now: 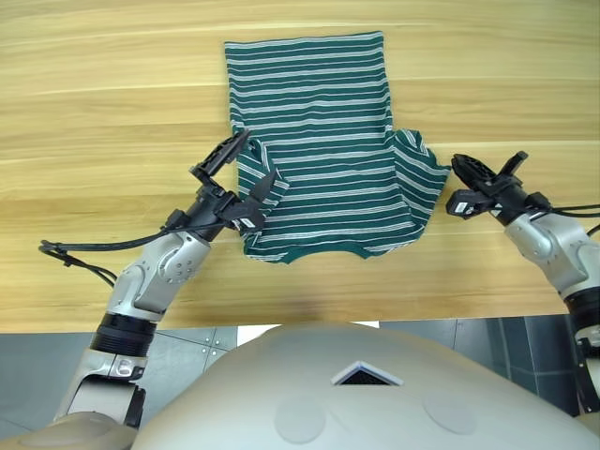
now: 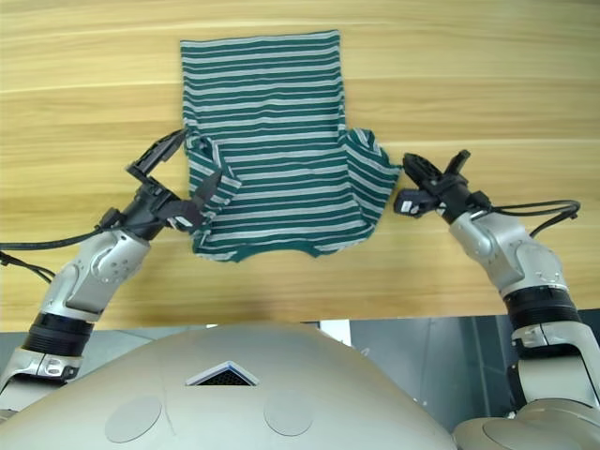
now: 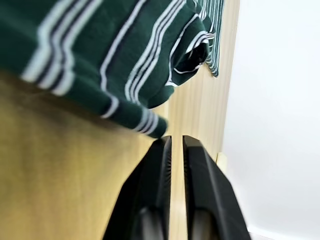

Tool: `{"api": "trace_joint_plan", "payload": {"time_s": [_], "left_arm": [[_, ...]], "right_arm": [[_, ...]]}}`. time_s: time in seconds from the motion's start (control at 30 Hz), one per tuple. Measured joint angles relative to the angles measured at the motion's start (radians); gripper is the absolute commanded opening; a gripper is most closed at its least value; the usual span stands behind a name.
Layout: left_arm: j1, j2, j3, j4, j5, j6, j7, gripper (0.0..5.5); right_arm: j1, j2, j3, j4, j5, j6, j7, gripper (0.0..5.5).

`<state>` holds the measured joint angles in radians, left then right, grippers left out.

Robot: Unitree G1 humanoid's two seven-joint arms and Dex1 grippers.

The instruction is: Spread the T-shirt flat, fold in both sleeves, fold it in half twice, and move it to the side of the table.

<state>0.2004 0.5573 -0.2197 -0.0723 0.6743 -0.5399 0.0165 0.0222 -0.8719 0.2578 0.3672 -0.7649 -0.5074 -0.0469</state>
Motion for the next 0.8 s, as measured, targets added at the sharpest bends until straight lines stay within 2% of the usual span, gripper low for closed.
{"api": "trace_joint_plan", "payload": {"time_s": [0.17,0.33,0.43,0.57,0.8], "left_arm": [[0.001,0.000,-0.007,-0.002,0.000,0.000,-0.008,4.48],[0.009,0.000,-0.010,-0.002,0.009,0.000,-0.008,4.48],[0.025,0.003,-0.008,-0.002,0.009,0.001,-0.008,4.48],[0.036,0.003,-0.005,-0.003,0.010,0.002,-0.007,4.48],[0.034,0.001,-0.010,-0.002,0.022,0.002,-0.008,4.48]], "right_arm": [[-0.026,-0.003,0.020,0.018,-0.001,0.000,-0.002,0.04],[-0.014,-0.008,0.029,0.027,-0.003,0.015,-0.020,1.11],[0.104,-0.072,-0.026,-0.057,0.000,0.057,-0.019,1.68],[0.236,-0.128,-0.090,-0.179,0.012,0.085,0.013,1.68],[0.207,-0.093,-0.046,-0.220,0.015,0.069,0.047,1.68]]}}
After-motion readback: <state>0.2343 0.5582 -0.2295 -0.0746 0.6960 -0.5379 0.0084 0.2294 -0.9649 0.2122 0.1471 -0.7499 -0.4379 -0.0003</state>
